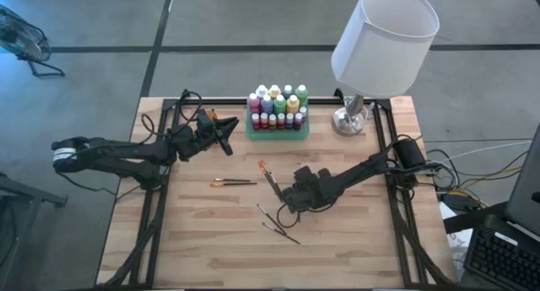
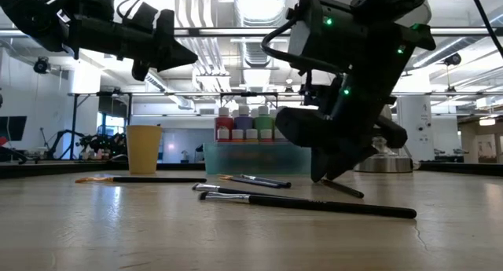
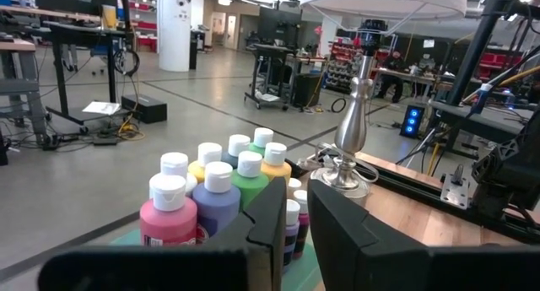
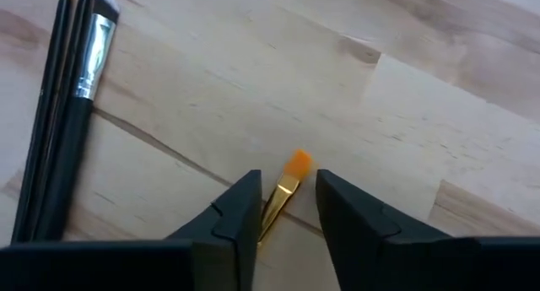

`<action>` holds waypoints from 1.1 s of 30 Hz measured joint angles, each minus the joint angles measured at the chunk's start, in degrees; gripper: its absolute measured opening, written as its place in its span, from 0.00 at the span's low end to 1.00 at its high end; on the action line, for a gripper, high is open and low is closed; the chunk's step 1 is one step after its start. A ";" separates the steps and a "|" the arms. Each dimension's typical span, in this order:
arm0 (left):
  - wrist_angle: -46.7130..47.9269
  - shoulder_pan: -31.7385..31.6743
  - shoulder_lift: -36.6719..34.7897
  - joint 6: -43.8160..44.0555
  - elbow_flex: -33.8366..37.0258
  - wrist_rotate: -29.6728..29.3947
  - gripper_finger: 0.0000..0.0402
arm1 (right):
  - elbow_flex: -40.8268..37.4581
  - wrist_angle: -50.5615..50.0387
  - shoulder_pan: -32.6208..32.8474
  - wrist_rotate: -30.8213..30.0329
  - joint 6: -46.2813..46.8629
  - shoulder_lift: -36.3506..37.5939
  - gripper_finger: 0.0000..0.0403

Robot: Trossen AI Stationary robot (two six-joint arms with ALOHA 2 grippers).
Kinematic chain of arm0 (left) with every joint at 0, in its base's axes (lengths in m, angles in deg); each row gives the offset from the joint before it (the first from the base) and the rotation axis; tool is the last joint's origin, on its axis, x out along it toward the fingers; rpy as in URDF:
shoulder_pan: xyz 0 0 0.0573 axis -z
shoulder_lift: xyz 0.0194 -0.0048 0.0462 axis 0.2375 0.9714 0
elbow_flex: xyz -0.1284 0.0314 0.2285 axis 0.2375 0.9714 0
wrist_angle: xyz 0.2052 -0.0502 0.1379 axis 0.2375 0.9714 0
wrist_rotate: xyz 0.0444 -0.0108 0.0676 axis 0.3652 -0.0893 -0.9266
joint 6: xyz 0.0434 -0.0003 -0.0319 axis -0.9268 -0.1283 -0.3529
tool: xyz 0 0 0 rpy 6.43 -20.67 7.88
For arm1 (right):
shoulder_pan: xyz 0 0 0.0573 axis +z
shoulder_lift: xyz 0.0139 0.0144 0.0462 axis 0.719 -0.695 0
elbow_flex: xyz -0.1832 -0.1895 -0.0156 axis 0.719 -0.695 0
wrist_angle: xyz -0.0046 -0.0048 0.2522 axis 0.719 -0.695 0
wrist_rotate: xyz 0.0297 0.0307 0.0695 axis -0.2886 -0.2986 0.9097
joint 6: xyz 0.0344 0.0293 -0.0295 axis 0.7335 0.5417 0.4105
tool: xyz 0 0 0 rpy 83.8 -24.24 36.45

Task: Pick & Place Paint Supplies
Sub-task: Put the gold paintbrush into the orange cup

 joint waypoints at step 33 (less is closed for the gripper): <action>0.11 0.02 0.00 0.00 0.00 0.01 0.14 | -0.15 1.30 -0.15 2.80 -5.66 1.36 0.02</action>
